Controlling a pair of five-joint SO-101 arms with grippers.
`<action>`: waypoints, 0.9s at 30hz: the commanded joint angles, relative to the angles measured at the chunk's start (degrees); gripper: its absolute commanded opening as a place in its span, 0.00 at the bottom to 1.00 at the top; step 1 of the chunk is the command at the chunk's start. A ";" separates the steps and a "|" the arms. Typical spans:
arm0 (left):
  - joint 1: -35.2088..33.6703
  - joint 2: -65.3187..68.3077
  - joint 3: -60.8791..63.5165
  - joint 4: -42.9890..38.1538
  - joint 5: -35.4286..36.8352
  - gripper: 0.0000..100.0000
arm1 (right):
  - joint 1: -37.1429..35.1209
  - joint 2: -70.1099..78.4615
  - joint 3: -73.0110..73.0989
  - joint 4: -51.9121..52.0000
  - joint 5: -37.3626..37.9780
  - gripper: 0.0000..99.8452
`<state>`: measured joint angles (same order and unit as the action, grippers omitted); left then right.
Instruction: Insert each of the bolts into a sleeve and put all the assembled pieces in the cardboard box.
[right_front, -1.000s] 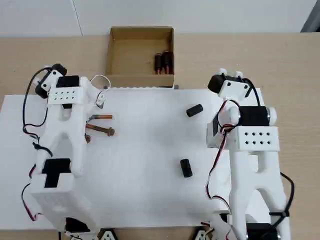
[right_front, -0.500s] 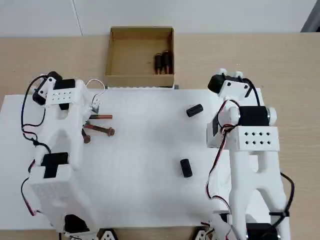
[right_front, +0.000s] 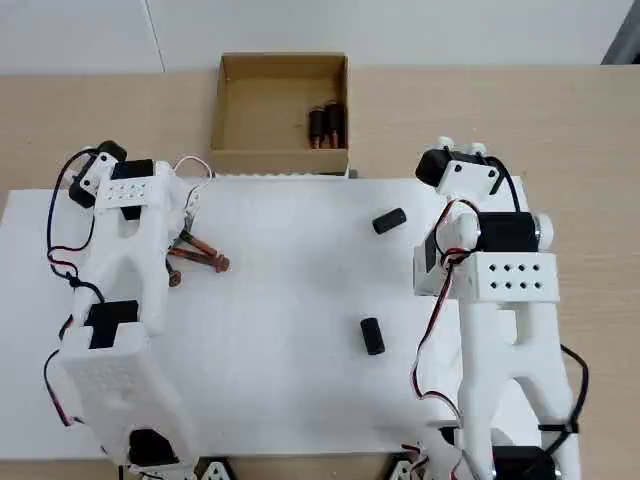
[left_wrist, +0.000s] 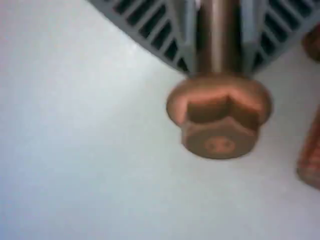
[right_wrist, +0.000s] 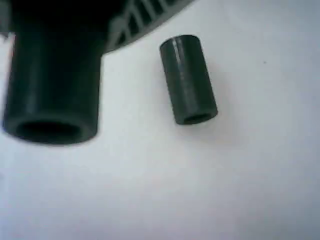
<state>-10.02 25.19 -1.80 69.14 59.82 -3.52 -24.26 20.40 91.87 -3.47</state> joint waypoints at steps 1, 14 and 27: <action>-0.35 -0.44 -1.80 -0.97 0.26 0.01 | 0.57 -2.33 -0.35 -1.01 -0.35 0.00; 3.69 -20.22 -1.54 0.44 -9.67 0.01 | 0.22 -14.64 -1.67 -0.31 -0.26 0.00; 19.16 -44.13 1.19 14.15 -31.30 0.01 | 0.48 -32.04 2.11 5.05 6.86 0.00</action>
<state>5.10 -11.47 -1.54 82.59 31.87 -3.60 -51.25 21.45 97.05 2.33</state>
